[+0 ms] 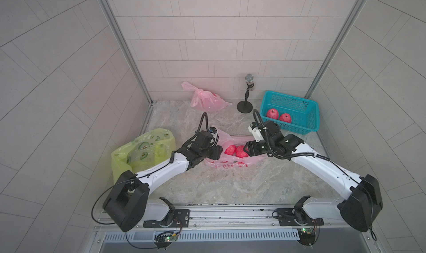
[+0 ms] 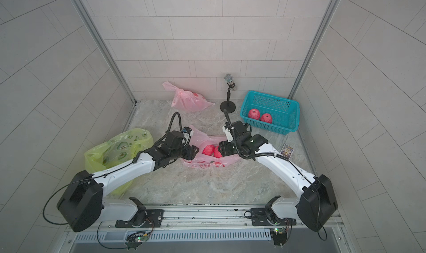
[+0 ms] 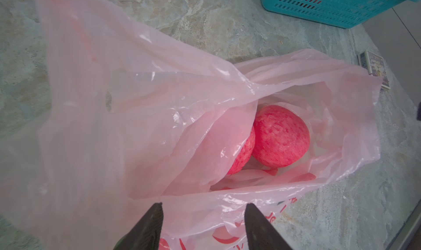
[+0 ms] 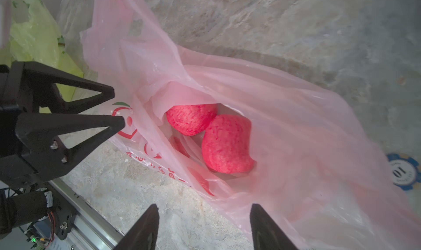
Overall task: Untie the knot of a plastic bag & take out the apple
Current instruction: Pick up the apple from the plastic bag.
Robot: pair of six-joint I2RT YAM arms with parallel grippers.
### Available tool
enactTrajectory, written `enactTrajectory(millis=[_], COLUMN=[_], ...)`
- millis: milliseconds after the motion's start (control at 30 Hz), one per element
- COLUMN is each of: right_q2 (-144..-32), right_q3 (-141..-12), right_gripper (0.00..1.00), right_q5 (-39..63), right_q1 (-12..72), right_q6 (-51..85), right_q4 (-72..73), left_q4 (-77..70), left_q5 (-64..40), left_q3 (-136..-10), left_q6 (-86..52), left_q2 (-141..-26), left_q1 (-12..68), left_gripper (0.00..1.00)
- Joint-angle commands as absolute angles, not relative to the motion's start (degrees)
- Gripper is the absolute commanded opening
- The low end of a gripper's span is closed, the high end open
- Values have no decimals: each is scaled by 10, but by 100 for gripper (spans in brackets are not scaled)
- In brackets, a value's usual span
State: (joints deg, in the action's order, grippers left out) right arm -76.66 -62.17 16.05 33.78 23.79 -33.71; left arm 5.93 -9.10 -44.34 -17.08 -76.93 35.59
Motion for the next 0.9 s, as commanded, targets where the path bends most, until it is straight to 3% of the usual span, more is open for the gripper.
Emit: enactTrajectory(millis=[0,367,867], right_q2=[-798,-899,-945], right_q3=[-652,-668,-658], right_gripper=[65,71,81], right_q5=[172,133,46], right_q1=[355,356,357], right_q6=[218,214,219], right_q4=[-320,-290,-292], left_q4=[61,47,40], left_q5=[-89,-101,-121], left_q3=[-433,-392,-390], left_q6=[-170,-189,-188], left_q2=[-767,-764,-770], left_q1=[363,372,372], left_gripper=[63,63,63])
